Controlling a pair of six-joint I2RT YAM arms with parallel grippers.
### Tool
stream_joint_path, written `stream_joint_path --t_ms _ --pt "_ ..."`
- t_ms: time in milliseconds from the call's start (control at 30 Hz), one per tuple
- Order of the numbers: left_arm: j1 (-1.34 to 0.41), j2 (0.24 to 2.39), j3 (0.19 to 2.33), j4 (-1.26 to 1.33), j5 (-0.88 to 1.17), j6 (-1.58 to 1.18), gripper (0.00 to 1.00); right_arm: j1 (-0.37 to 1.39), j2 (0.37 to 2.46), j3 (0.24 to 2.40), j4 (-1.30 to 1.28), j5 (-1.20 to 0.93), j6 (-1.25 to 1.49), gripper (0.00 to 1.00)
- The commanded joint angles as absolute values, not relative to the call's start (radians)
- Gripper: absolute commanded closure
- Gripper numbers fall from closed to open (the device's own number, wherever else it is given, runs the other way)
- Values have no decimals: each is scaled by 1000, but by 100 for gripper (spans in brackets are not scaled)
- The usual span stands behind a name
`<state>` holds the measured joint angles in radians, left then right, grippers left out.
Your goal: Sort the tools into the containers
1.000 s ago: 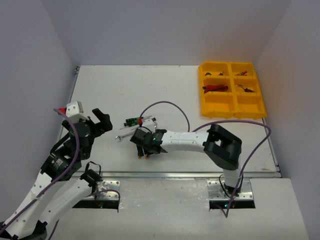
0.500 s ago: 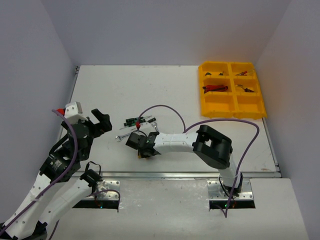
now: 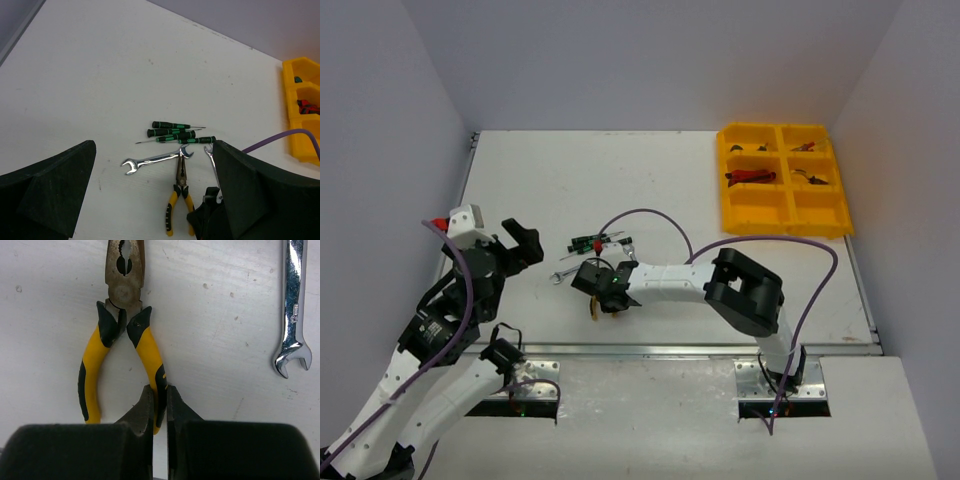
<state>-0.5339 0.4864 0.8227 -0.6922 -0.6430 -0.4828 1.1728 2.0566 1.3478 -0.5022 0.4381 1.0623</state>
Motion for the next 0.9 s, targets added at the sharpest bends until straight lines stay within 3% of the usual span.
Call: stream_joint_path --t_ms 0,233,400,500,667,867 --pt "-524 480 834 -653 -642 -477 0 1167 1951 1315 -520 484 1063 100" --pt "-525 479 834 -653 -644 -477 0 1143 1761 1258 -518 554 1035 100" --pt "-525 477 834 -653 -644 -477 0 1028 1623 1217 -515 542 978 100" --pt "-525 478 834 -654 -641 -477 0 879 1518 1202 -515 548 906 100" --pt "-525 476 836 -652 -635 -474 0 486 1407 1208 -517 503 792 100" --pt "-525 467 834 -644 -624 -468 0 70 1491 1315 -547 429 710 100"
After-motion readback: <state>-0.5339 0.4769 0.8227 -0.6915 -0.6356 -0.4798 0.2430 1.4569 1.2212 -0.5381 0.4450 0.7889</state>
